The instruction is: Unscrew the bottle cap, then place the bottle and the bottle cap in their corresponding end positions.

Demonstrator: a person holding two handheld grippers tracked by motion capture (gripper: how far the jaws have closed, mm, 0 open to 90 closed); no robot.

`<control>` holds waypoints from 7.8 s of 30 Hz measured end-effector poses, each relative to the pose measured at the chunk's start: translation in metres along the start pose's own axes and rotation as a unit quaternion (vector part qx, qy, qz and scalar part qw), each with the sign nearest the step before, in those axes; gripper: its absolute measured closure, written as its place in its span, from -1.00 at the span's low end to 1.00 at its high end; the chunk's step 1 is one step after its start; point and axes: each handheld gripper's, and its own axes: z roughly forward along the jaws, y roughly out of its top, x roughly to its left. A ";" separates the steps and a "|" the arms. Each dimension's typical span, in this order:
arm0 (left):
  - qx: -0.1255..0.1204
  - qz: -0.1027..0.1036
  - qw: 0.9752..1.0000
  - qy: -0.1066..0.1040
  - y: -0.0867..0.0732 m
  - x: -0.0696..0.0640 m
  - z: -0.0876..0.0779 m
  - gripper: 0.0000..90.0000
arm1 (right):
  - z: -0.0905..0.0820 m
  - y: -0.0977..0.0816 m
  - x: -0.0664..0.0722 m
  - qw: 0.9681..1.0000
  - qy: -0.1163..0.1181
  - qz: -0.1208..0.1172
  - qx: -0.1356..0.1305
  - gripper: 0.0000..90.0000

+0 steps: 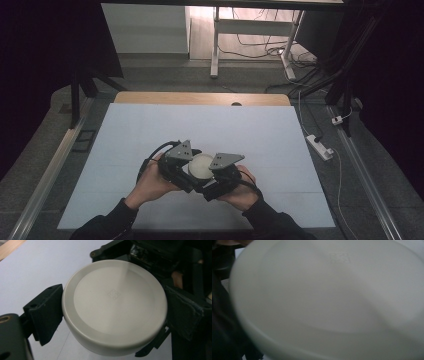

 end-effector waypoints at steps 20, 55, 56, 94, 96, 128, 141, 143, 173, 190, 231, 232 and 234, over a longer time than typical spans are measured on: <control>0.001 0.060 0.995 -0.079 -0.003 0.014 -0.012 -0.98 | 0.000 0.001 0.004 1.000 0.026 -0.009 -0.004 -0.86; 0.002 -0.013 0.999 0.034 0.006 -0.007 0.006 -0.87 | -0.002 0.000 -0.002 1.000 -0.020 0.017 0.002 -0.86; 0.002 -0.012 1.000 0.024 0.007 -0.006 0.006 -0.87 | -0.002 0.000 -0.002 1.000 -0.019 0.015 0.002 -0.86; 0.028 0.007 0.998 0.052 0.011 -0.015 0.002 -0.83 | 0.000 0.000 0.003 1.000 -0.005 0.011 0.003 -0.86; 0.030 -0.006 0.998 0.062 0.012 -0.017 0.005 -0.83 | 0.000 -0.001 0.002 1.000 -0.008 0.009 0.005 -0.86; 0.021 0.039 0.999 -0.017 0.005 -0.001 -0.008 -0.82 | -0.002 0.003 0.008 1.000 0.015 -0.009 -0.011 -0.86; 0.008 0.003 1.000 0.014 0.009 -0.004 -0.010 -0.82 | 0.001 0.000 0.005 1.000 -0.011 0.002 0.002 -0.86; 0.008 0.004 1.000 0.016 0.009 -0.004 -0.011 -0.82 | 0.002 0.000 0.005 1.000 -0.011 0.002 0.002 -0.86; -0.007 -0.007 0.999 0.036 0.001 -0.001 -0.033 -0.82 | -0.005 -0.005 -0.016 0.999 -0.042 0.019 0.003 -0.86; -0.020 -0.005 0.999 0.027 -0.006 -0.008 -0.040 -0.82 | -0.006 -0.004 -0.029 0.998 -0.057 0.030 -0.002 -0.86; -0.011 0.016 1.000 0.006 -0.030 -0.018 -0.007 -0.82 | 0.012 0.009 -0.080 0.995 -0.089 0.048 -0.001 -0.86; -0.009 0.016 1.000 0.004 -0.031 -0.018 -0.005 -0.82 | 0.012 0.010 -0.080 0.995 -0.090 0.048 -0.001 -0.86; -0.006 0.015 1.000 0.003 -0.033 -0.018 0.000 -0.82 | 0.014 0.010 -0.084 0.994 -0.093 0.050 0.000 -0.86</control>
